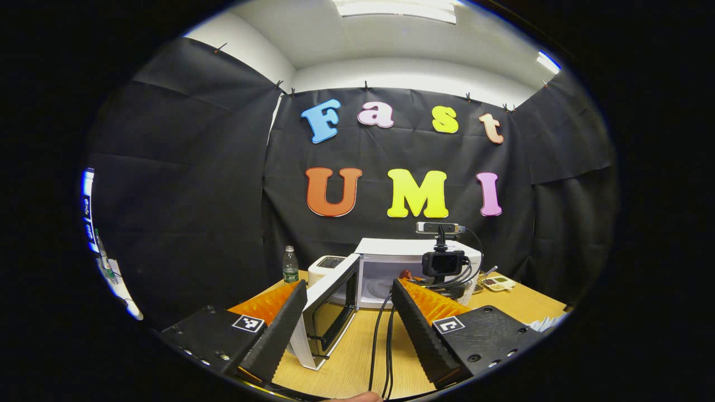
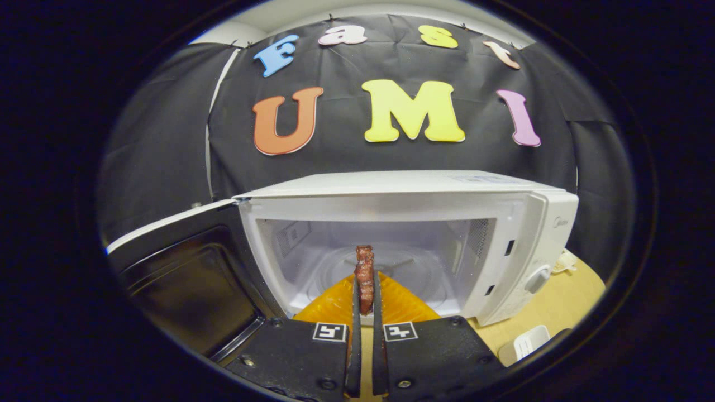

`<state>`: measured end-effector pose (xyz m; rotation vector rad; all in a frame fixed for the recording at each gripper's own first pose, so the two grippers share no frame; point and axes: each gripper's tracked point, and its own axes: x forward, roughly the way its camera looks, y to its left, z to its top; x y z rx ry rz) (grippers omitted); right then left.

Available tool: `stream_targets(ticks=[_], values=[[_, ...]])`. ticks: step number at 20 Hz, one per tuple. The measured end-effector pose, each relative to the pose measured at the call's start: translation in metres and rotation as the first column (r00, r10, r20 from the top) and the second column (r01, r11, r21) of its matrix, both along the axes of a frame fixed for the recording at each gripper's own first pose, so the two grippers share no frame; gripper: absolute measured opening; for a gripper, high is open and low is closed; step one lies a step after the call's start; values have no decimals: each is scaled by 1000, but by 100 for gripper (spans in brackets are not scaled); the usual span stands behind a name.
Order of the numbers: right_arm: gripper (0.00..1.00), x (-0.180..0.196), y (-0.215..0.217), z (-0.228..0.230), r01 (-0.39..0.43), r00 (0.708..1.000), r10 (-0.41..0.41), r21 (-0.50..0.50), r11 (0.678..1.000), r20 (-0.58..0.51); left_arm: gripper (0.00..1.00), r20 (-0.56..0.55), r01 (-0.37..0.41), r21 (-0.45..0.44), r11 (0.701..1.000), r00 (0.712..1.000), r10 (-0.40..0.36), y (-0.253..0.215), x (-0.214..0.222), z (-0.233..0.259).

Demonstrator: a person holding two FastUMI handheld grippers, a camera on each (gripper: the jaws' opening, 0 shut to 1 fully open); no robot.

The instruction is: Open the microwave oven with the left hand, put the food in, and close the microwave oven.

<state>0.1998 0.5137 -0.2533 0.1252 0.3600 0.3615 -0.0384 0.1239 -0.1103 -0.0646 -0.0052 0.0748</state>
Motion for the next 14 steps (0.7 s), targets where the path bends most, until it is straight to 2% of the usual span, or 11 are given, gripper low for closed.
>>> stream_targets(ticks=[3,5,8,10,13,14], values=[[11,15,14,-12,14,999,-13,38,999,-34,94,-14,-2,34,999,1000,3,3,9,-8],[11,25,19,-17,44,997,-38,100,994,-67,94,-18,-7,51,999,1000,8,4,15,-14],[11,38,22,-22,129,988,-104,231,964,-117,94,-40,14,30,999,999,-13,-1,19,-22],[11,49,19,-23,197,977,-156,327,924,-148,94,-47,20,19,1000,999,-19,-1,18,-25],[11,62,18,-22,298,952,-219,478,826,-214,94,-50,8,24,1000,999,-6,7,17,-26],[11,63,21,-24,314,945,-217,497,809,-244,94,-58,3,25,1000,998,-1,8,17,-28]])
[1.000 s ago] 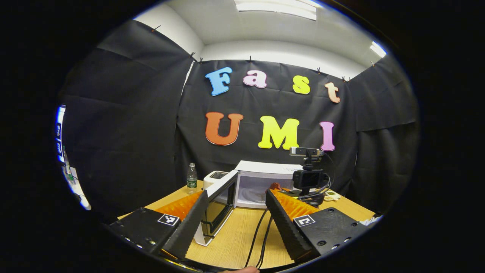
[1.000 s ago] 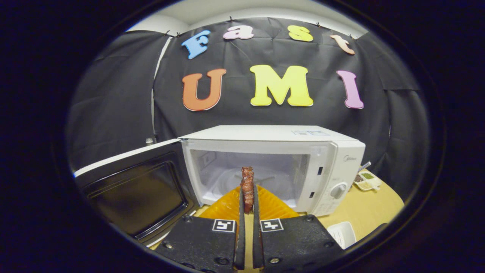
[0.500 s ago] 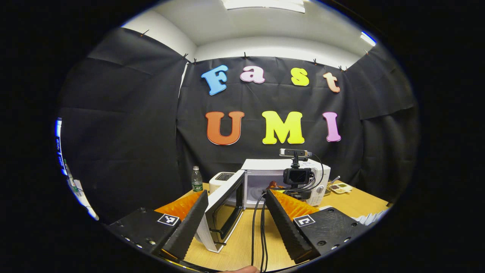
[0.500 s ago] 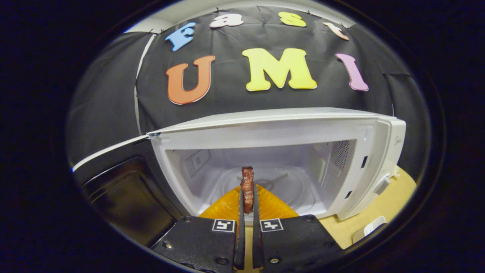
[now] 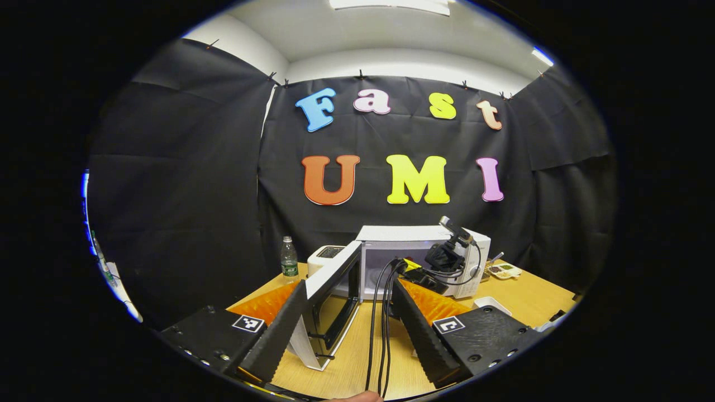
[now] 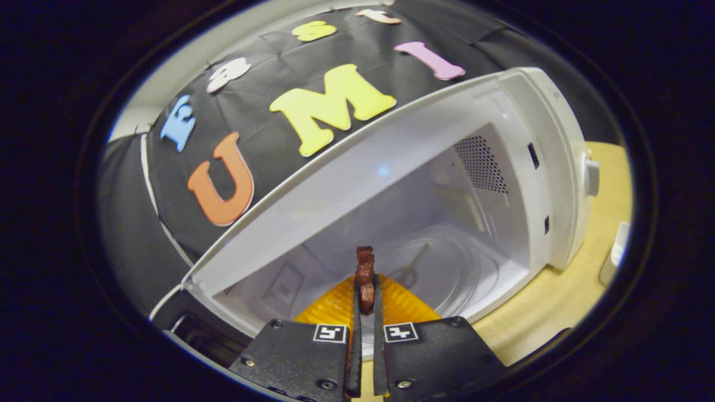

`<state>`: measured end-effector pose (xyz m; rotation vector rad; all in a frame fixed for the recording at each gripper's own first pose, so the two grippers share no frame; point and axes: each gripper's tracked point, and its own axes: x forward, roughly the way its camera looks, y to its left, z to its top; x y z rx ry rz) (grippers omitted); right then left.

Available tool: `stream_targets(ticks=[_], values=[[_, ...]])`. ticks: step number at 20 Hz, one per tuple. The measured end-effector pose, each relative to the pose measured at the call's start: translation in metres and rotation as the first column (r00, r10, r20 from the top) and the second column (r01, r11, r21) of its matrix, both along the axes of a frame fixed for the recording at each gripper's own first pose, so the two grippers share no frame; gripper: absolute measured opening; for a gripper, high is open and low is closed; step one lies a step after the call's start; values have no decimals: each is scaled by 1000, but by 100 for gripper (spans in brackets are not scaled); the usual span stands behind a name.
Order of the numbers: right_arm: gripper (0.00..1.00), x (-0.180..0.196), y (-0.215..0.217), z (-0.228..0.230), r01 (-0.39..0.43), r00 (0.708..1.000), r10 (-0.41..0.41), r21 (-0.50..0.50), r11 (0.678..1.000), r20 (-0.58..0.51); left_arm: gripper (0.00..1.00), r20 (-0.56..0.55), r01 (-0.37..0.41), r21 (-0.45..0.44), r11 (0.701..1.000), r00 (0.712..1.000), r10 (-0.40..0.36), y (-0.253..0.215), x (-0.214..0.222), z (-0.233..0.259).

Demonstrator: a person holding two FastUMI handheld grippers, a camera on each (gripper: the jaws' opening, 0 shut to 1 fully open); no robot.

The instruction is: Open the microwave oven with the left hand, put the food in, and close the microwave oven.

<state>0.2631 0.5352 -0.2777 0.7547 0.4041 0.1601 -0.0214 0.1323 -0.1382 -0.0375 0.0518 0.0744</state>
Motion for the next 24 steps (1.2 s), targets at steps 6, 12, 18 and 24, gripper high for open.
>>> stream_targets(ticks=[6,12,18,24], values=[[12,15,-3,-14,91,994,-87,74,993,-59,94,-23,-11,-25,1000,1000,10,9,3,-7],[14,32,-6,-37,97,991,-89,83,992,-95,94,-50,-5,-49,999,999,2,6,11,-19],[100,28,-17,-27,110,992,-108,27,994,-63,94,-58,-8,-65,998,998,5,6,9,-20],[100,4,-36,-10,94,995,-94,-1,996,-32,94,-41,7,-33,999,999,-9,-1,-1,-11]])
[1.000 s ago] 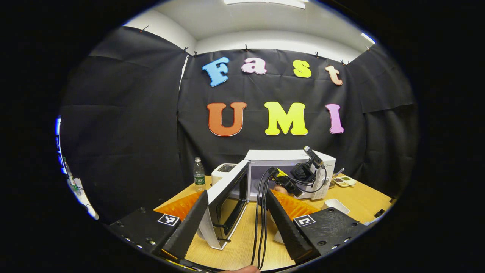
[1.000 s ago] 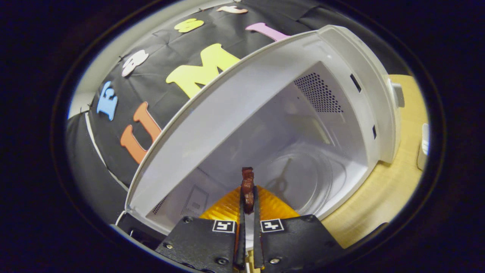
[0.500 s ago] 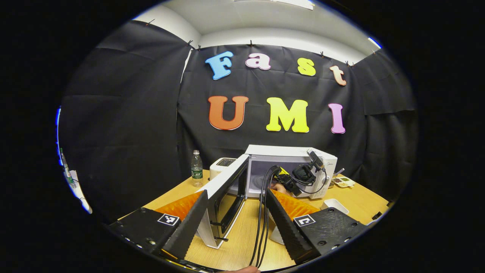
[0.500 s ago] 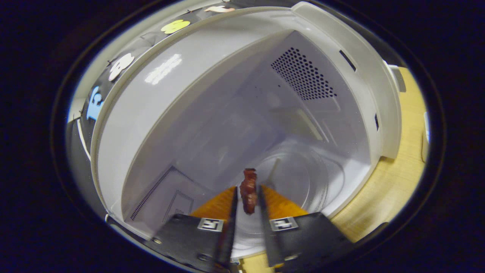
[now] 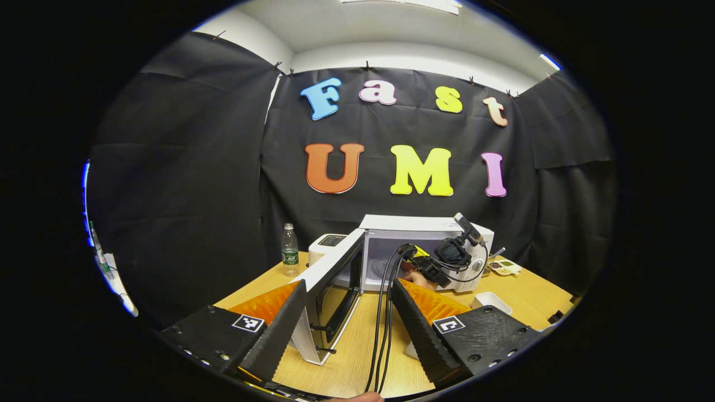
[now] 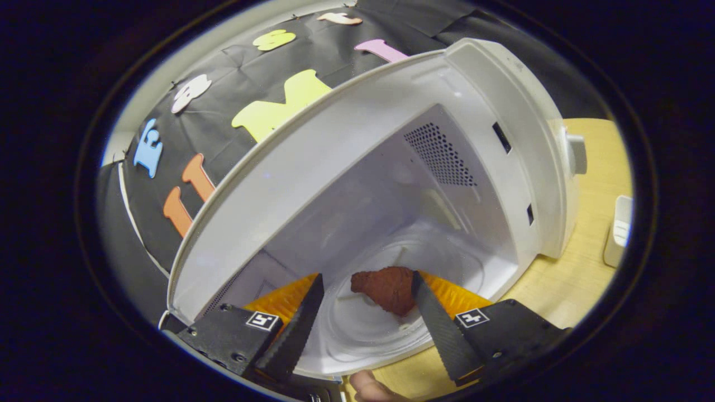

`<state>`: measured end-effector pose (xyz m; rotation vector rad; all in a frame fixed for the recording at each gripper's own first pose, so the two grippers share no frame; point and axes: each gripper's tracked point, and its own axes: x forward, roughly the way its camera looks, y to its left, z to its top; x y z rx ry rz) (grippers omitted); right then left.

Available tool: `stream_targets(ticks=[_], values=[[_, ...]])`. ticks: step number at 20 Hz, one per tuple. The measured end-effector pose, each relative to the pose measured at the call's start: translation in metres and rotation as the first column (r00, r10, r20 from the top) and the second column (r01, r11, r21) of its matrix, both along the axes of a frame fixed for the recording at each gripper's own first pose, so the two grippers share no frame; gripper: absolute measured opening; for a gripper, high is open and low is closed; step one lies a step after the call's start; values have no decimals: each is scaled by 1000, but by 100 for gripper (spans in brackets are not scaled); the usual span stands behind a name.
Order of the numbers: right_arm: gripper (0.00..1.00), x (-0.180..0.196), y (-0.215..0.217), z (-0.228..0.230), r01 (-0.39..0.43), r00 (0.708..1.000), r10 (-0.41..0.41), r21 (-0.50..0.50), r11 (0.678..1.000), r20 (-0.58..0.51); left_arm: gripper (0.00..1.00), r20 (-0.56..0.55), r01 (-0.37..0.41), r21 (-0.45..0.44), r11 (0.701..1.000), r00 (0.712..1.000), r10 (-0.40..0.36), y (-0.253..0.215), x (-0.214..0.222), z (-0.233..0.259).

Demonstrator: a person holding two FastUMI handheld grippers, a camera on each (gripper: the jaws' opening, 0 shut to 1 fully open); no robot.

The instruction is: Open the microwave oven with the left hand, put the food in, and close the microwave oven.

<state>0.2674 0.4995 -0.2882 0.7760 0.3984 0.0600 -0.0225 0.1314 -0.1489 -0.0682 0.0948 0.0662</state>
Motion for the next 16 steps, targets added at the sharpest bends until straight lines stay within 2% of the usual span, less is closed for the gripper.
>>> stream_targets(ticks=[3,8,11,13,16], values=[[100,-22,-8,13,-43,999,44,-26,999,21,94,11,11,2,1000,1000,-11,-5,-6,4],[100,-68,-49,51,-65,990,79,-116,991,119,94,11,47,25,999,999,-48,-3,-12,-3],[100,-108,-85,73,-110,976,135,-148,983,169,94,9,43,72,997,999,-44,4,-15,-3],[100,-135,-121,91,-96,969,133,-181,979,209,94,19,42,91,995,999,-44,4,-17,-2],[99,-178,-166,121,-109,955,174,-260,960,241,94,10,31,76,997,999,-32,8,-22,-9]])
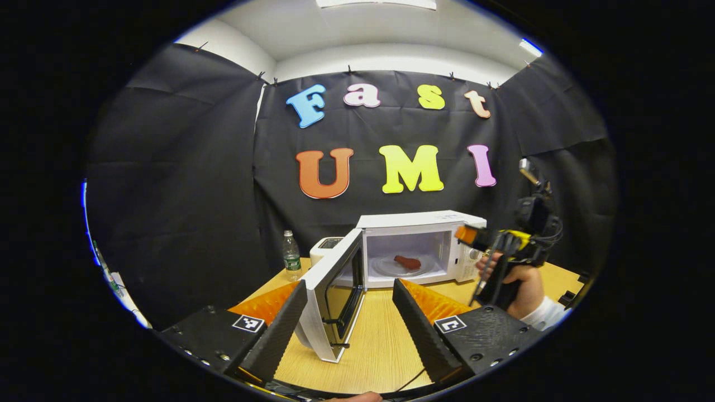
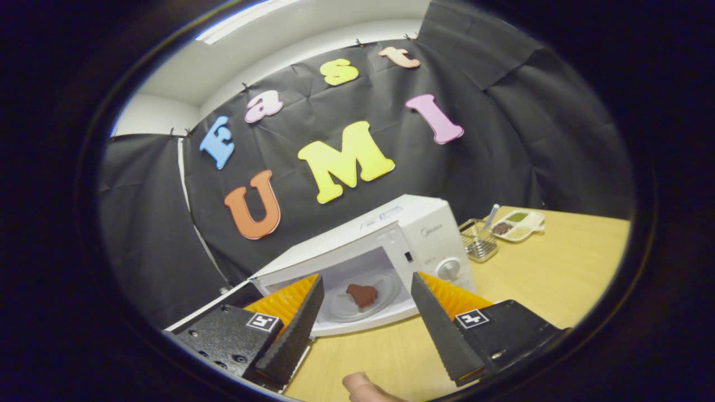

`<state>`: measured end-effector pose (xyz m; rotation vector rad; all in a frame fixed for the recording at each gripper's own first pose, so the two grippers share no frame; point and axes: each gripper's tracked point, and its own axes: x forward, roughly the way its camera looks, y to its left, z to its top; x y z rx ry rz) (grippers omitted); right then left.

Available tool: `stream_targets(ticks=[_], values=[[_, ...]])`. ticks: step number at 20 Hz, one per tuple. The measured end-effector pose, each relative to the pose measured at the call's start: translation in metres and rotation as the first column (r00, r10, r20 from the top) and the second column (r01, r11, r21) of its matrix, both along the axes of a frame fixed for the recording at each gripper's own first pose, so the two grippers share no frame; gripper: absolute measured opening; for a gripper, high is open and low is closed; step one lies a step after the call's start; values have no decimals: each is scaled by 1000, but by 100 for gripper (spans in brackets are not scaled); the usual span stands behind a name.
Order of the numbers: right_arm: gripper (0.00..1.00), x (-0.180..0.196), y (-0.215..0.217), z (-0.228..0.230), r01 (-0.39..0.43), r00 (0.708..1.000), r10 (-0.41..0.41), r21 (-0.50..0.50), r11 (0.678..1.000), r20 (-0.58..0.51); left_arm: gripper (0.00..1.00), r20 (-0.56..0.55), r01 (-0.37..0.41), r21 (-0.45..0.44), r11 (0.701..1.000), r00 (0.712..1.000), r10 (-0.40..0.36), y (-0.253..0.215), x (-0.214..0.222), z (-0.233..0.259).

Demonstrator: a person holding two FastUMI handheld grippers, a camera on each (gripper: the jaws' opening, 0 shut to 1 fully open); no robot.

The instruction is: Open the microwave oven with the left hand, put the food in, and close the microwave oven.

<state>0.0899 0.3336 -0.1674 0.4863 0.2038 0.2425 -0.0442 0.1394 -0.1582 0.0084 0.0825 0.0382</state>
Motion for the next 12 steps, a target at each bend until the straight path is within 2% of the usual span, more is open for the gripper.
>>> stream_targets(ticks=[4,5,6,7,9,10,12], values=[[99,-49,-48,42,-33,998,36,-56,998,54,96,10,-50,12,999,999,50,19,-12,1],[99,-60,-65,45,-17,999,21,-97,995,44,83,16,-70,22,997,997,70,24,-13,3],[100,-68,-81,48,2,999,4,-139,990,42,94,26,-83,34,996,996,82,31,-16,7],[100,-76,-92,50,16,999,-9,-174,985,39,76,28,-87,35,996,996,86,34,-18,7],[99,-94,-107,56,4,999,3,-216,976,32,53,29,-90,5,996,996,90,39,-21,11],[100,-101,-112,60,-9,999,16,-226,974,31,63,29,-91,-15,996,995,91,42,-22,11],[100,-118,-123,67,-36,998,45,-229,973,33,19,50,-126,-40,991,991,128,58,-24,18]])
